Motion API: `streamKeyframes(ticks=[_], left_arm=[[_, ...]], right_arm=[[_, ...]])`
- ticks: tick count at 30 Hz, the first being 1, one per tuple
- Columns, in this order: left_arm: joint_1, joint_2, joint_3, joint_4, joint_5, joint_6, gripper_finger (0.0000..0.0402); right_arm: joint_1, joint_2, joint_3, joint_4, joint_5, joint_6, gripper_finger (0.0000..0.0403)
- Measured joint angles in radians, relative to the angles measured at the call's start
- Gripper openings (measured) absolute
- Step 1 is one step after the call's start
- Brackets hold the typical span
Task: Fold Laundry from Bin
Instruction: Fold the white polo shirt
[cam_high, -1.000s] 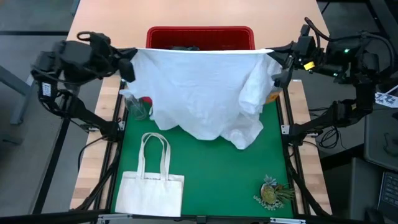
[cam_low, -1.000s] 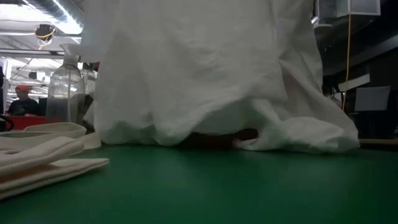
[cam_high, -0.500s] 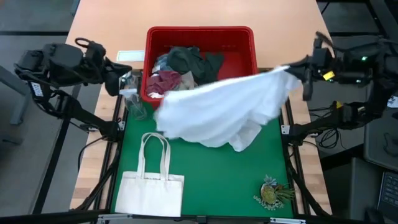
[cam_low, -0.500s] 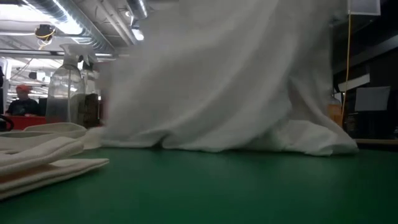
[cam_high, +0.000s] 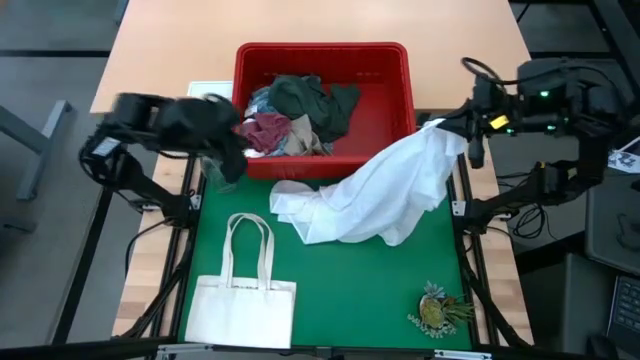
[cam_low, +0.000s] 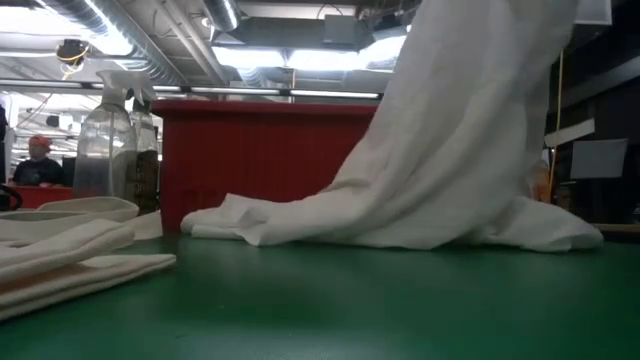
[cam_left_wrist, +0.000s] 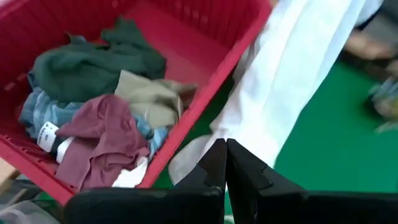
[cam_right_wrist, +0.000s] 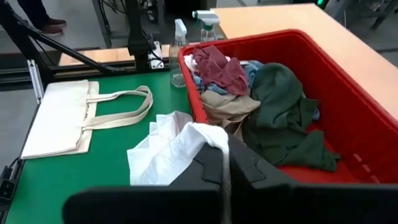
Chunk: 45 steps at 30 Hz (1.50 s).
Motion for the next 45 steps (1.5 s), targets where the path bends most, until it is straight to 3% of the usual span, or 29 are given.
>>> streamKeyframes(ticks=[7,15,23,32,37,45], left_arm=[[0.0,0.093,-0.135,0.004,0.004,0.07,0.0061],[-0.011,0.218,-0.292,0.155,0.126,0.085,0.0125],[-0.046,0.352,-0.445,0.414,0.127,0.161,0.0128],[-0.084,0.504,-0.465,0.704,0.118,0.272,0.0128],[-0.102,0.571,-0.465,0.827,0.066,0.335,0.0128],[-0.114,0.622,-0.466,0.877,-0.082,0.342,0.0128]], right_arm=[[0.0,0.021,0.0,-0.001,-0.001,-0.01,0.0001],[0.0,0.013,0.0,-0.002,-0.019,-0.012,0.0001],[0.0,-0.004,0.0,-0.004,-0.027,-0.012,0.0001],[0.0,-0.005,0.0,-0.004,-0.027,-0.016,0.0001],[0.0,-0.005,0.0,-0.004,-0.027,-0.034,0.0001],[0.0,-0.005,0.0,-0.005,-0.027,-0.035,0.0001]])
